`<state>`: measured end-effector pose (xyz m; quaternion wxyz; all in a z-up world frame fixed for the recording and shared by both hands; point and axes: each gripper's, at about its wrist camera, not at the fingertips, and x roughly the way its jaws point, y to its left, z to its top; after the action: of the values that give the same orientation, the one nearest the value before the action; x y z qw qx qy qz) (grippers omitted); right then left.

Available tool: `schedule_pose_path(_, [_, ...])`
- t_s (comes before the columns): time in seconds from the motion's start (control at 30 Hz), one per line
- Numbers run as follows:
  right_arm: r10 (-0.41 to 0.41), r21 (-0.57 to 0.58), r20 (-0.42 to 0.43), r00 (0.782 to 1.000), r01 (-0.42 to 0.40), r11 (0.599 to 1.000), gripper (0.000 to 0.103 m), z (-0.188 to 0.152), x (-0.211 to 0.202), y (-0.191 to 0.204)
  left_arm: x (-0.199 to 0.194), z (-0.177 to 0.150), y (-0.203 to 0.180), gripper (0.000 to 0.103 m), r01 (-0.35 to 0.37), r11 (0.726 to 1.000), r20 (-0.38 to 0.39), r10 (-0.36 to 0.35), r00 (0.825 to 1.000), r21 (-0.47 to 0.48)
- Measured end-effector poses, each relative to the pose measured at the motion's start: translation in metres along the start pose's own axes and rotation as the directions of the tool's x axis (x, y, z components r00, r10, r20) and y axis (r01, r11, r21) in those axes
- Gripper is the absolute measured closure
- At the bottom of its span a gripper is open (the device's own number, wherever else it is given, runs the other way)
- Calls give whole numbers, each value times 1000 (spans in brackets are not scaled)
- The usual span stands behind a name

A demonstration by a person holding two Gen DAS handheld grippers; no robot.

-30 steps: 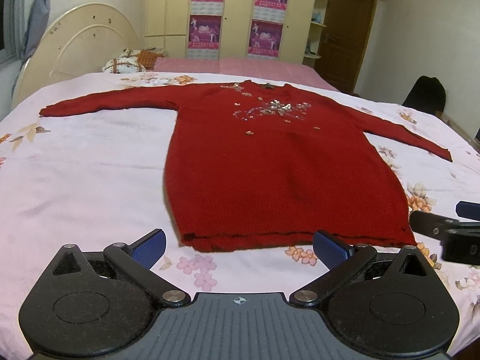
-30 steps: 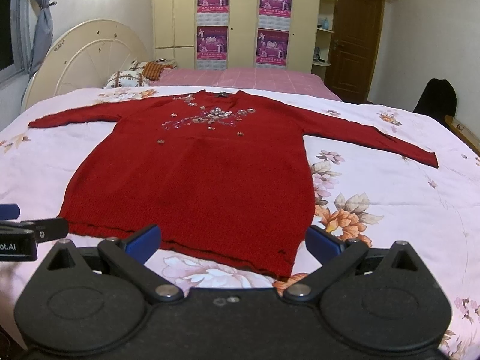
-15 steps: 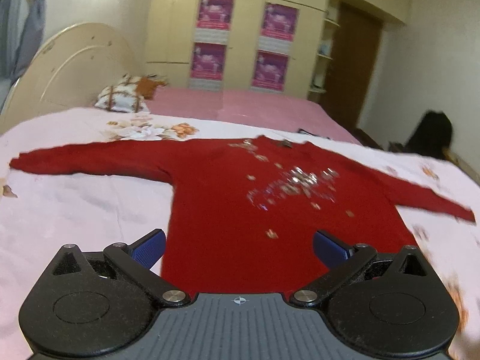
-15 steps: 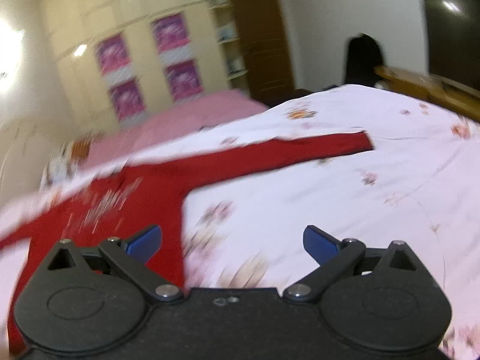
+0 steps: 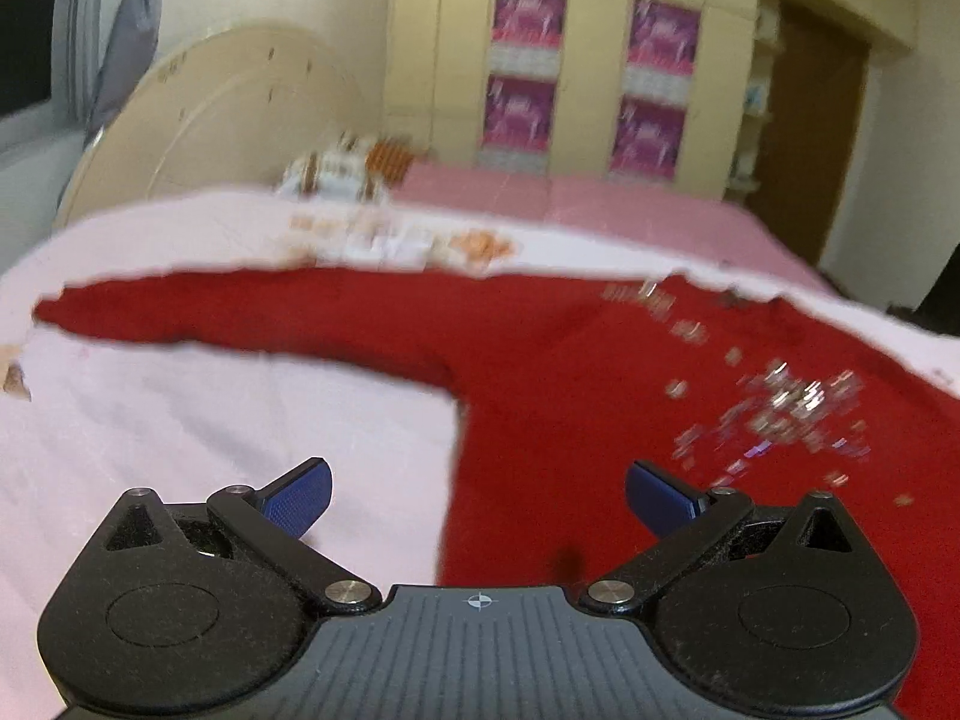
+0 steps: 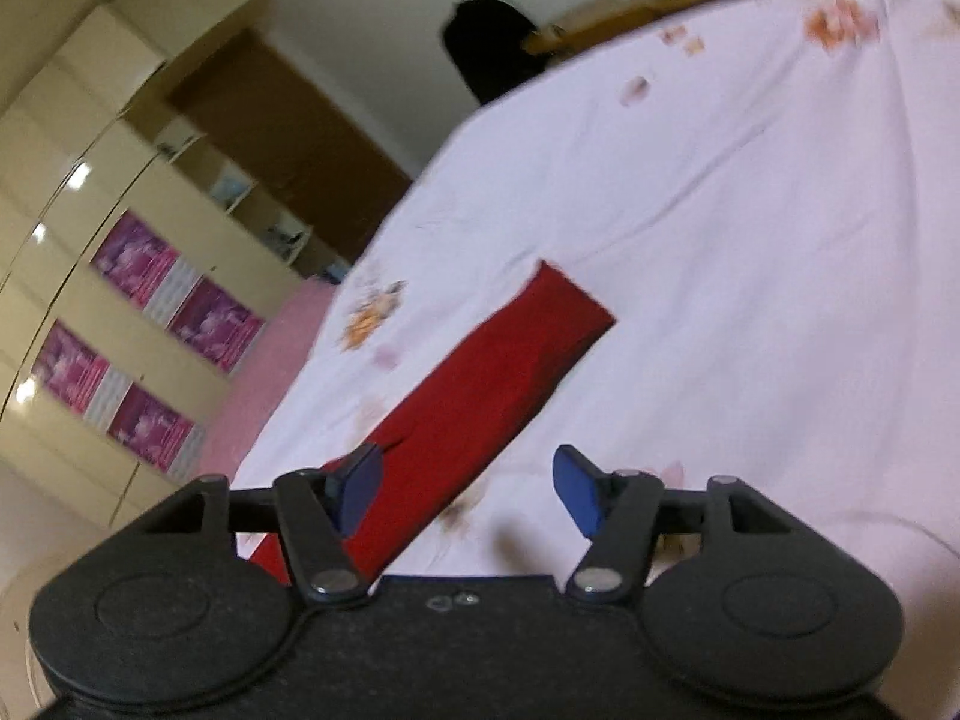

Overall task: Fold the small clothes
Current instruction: 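Grasp the red sweater's sleeve cuff with the right gripper and lift it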

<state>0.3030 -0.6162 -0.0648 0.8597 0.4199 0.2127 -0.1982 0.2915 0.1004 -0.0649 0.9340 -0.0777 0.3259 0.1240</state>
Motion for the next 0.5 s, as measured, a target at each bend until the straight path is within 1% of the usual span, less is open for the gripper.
schedule_pose_path(0.07, [-8,54,-13,1000,9,999,41,4,20,-11,13,-1,4,0,20,1000,-59,-21,998,-24])
schedule_pose_path(0.13, [10,89,-20,1000,-9,996,46,7,32,-18,22,-3,4,0,26,999,-96,-30,995,-40])
schedule_pose_path(0.17, [11,80,-11,1000,-10,997,46,8,36,-17,25,-3,4,0,15,999,-104,-19,994,-39])
schedule_pose_path(0.23, [18,68,-10,1000,-17,998,45,11,42,-15,28,-4,2,0,17,999,-101,-19,995,-27])
schedule_pose_path(0.33, [30,37,-27,999,-29,999,44,14,49,-7,36,-5,-3,0,10,1000,-123,-11,992,-11])
schedule_pose_path(0.4, [37,13,-45,998,-36,999,45,17,57,-1,40,-4,-7,0,0,1000,-129,0,992,3])
schedule_pose_path(0.43, [43,9,-52,998,-43,999,47,21,56,0,40,-5,-8,0,-5,1000,-129,6,992,3])
schedule_pose_path(0.47, [46,10,-55,997,-46,999,52,22,57,0,40,-4,-6,0,-8,1000,-129,8,992,-1])
schedule_pose_path(0.5, [43,12,-51,998,-42,999,63,23,57,-1,40,-3,-4,0,-12,1000,-130,10,991,-9])
